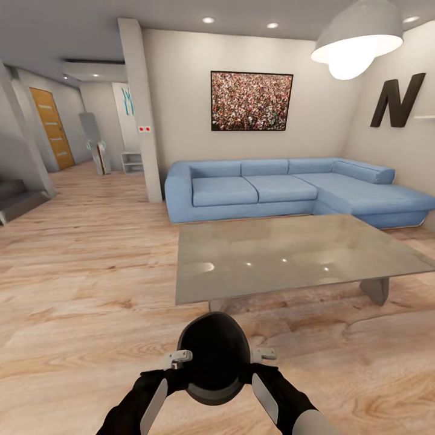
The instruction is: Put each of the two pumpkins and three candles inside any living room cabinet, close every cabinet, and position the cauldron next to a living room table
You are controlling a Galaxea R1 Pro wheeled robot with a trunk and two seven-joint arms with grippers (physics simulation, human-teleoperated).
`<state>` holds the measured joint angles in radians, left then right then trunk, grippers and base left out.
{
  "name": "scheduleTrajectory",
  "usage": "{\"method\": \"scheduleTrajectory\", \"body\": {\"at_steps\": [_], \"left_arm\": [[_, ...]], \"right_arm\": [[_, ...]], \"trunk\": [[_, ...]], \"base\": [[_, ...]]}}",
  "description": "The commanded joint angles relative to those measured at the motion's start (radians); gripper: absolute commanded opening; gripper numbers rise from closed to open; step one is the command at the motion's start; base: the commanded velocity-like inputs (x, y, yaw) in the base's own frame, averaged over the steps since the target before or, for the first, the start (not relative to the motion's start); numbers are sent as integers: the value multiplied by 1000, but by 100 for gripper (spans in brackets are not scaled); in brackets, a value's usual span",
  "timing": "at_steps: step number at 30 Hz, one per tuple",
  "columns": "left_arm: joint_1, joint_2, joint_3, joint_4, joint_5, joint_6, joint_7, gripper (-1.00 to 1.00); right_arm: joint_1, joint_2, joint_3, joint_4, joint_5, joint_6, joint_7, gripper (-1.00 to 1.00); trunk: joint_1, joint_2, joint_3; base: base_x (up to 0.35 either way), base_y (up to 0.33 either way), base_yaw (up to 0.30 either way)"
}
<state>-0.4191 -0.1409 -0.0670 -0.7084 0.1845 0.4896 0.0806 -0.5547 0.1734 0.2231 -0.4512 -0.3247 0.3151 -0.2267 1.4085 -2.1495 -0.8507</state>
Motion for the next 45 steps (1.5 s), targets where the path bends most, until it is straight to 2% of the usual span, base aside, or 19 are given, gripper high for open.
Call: {"method": "scheduleTrajectory", "body": {"at_steps": [1,7,45], "left_arm": [[0,0,-4,-1,4,5,8,-100],[0,0,-2,-2,4,5,8,-100],[-1,0,-2,-1,4,5,8,-100]], "right_arm": [[-1,1,18,-35,-25,1,16,-100],[-1,1,18,-35,-25,1,16,-100],[-1,1,18,-35,-25,10,18,-100]], "trunk": [[0,-1,-1],[0,-1,-1],[145,-267,-120]], "base": [[23,-13,0],[8,-4,0],[0,0,0]]}}
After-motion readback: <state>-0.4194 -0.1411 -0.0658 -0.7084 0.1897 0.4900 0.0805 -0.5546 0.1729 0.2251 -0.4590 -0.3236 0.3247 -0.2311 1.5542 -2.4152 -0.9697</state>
